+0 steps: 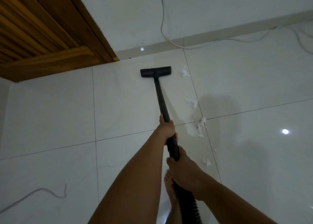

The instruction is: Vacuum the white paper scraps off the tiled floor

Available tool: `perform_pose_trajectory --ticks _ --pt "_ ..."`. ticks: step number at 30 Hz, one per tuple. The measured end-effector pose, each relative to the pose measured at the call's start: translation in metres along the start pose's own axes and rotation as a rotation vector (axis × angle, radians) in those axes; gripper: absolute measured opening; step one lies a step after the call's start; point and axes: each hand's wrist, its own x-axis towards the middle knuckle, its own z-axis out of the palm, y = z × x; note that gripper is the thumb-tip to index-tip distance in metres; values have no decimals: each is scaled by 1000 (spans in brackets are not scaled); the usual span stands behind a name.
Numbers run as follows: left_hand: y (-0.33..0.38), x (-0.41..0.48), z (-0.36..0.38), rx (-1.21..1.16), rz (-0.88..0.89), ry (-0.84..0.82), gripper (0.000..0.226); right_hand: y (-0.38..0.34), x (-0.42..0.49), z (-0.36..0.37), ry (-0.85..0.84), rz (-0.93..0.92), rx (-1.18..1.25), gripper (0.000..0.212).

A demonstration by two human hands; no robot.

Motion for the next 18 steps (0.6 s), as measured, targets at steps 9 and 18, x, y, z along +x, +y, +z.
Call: perform_pose_trajectory --ticks 9,18 --pt "-73 -53 40 -43 -31 20 64 69 -58 -7 -24 107 62 45" --pt "-163 -106 95 10 -54 1 67 164 -127 -21 -42 43 44 44"
